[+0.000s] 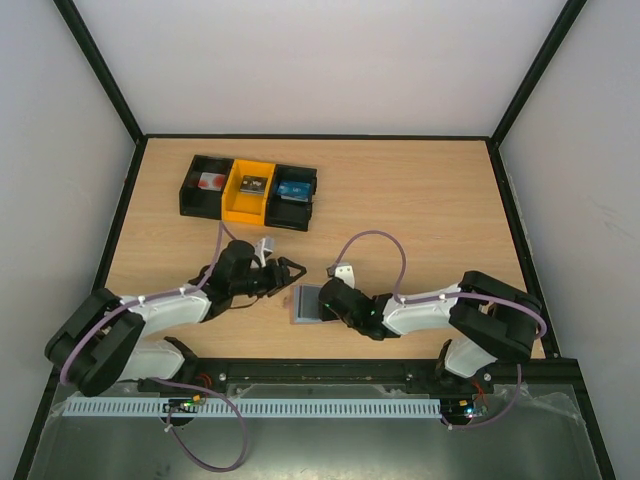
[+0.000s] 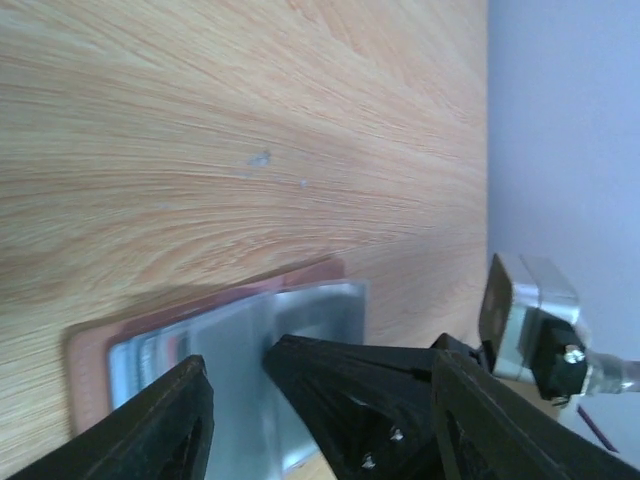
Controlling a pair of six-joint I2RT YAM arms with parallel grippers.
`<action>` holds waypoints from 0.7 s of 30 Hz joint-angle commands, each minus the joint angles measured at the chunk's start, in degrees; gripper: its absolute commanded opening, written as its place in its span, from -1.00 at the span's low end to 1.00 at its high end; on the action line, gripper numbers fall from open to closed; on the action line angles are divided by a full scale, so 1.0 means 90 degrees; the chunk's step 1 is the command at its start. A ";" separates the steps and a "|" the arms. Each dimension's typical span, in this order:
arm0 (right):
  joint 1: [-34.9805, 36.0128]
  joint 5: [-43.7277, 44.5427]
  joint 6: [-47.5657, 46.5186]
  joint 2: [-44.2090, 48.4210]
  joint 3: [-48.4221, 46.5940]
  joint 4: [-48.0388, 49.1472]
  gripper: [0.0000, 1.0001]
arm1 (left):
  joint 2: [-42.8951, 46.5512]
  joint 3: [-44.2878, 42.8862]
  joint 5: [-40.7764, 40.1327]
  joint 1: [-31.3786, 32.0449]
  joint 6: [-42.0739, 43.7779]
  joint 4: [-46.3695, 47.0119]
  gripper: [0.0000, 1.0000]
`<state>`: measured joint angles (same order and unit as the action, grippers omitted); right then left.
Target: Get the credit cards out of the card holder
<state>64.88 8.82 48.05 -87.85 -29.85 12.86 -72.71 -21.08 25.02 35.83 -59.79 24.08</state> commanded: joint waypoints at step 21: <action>-0.0051 0.0075 0.0130 0.0132 0.0338 0.0109 -0.96 | -0.1703 0.0214 0.0626 0.0423 -0.0715 0.2159 0.32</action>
<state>64.73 8.10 48.90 -86.89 -27.99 14.55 -88.25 -19.44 30.02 39.22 -66.70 43.00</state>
